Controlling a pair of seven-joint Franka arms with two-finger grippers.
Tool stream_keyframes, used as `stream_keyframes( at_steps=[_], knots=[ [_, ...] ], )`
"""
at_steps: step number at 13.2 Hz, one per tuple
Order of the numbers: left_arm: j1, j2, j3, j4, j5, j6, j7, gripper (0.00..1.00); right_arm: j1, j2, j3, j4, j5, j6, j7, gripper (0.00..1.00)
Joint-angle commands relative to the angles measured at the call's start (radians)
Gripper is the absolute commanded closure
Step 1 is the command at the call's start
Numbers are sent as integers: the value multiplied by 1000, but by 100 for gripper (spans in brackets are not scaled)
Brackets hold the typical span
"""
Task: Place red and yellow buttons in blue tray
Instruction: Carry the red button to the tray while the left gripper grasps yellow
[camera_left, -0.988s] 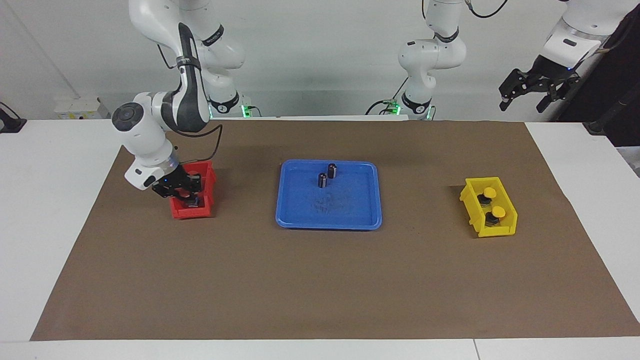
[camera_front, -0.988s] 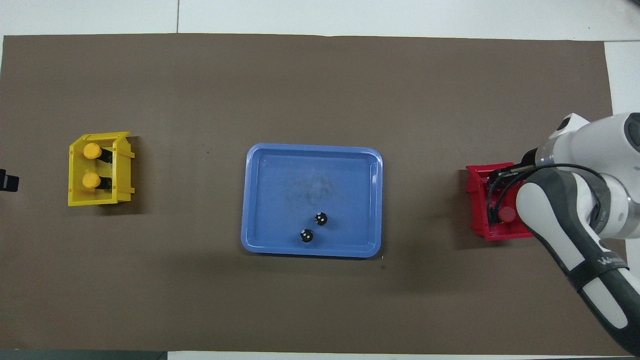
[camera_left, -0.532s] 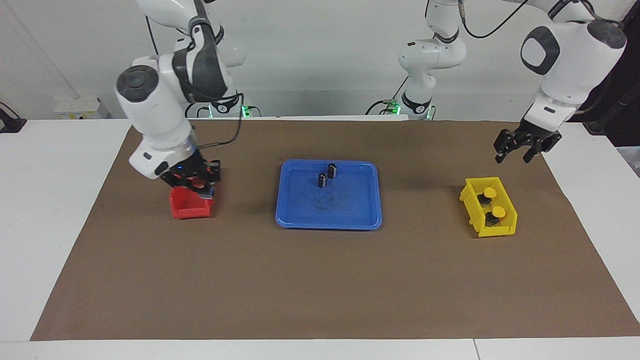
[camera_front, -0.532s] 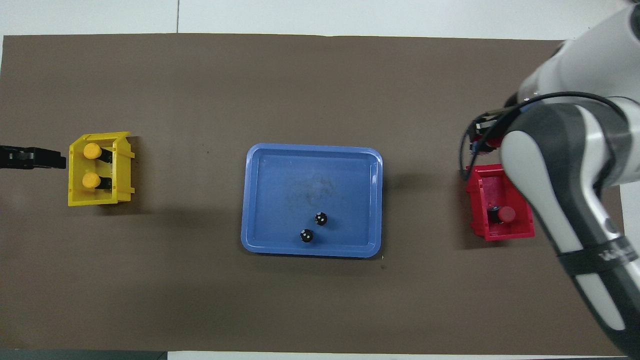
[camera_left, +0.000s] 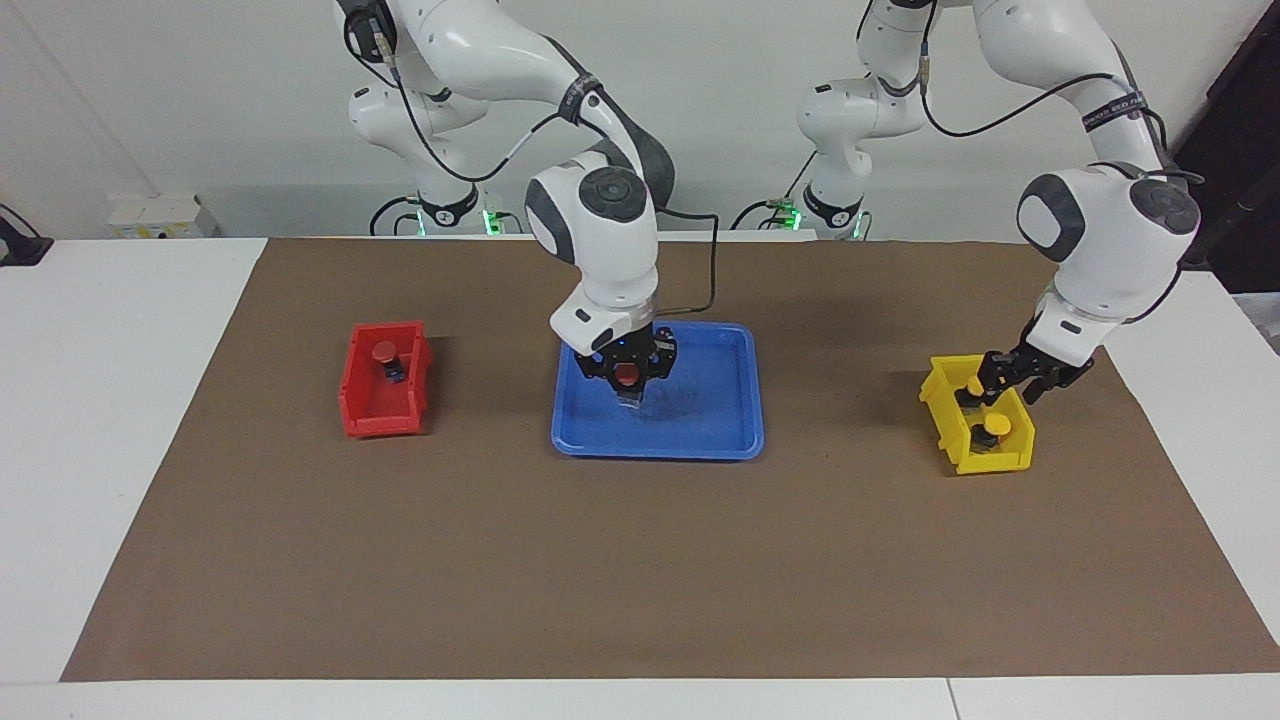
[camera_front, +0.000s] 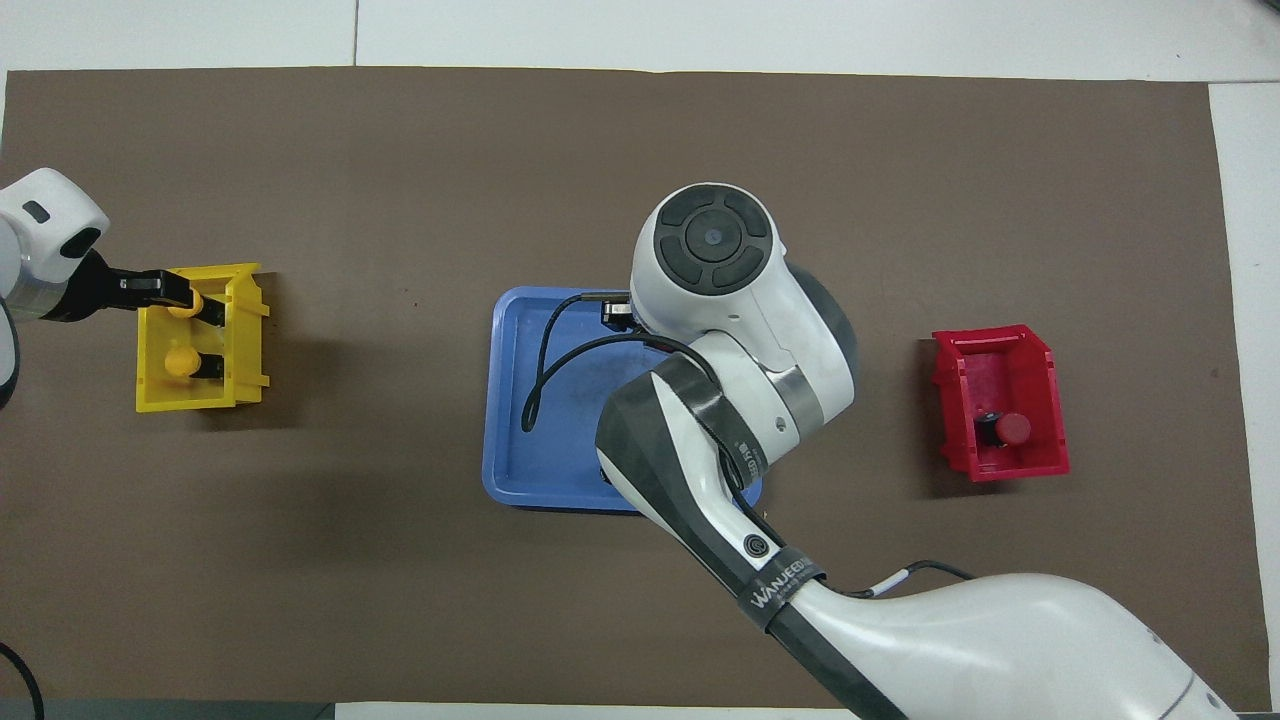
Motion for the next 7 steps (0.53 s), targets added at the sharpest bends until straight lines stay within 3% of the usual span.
stream_keyframes(
  at_steps=[1, 5, 6, 7],
  knots=[
    [11, 17, -5, -34, 19, 73, 3, 36, 17, 3, -2, -47, -9, 71, 38, 73],
    [11, 57, -5, -55, 19, 155, -1, 38, 25, -3, -2, -137, -10, 146, 46, 72],
    [8, 65, -5, -55, 19, 162, -13, 50, 24, -8, -2, -151, -12, 157, 44, 71],
    [5, 68, -5, -57, 17, 161, -41, 98, 25, -9, -4, -159, -16, 158, 46, 68]
  ],
)
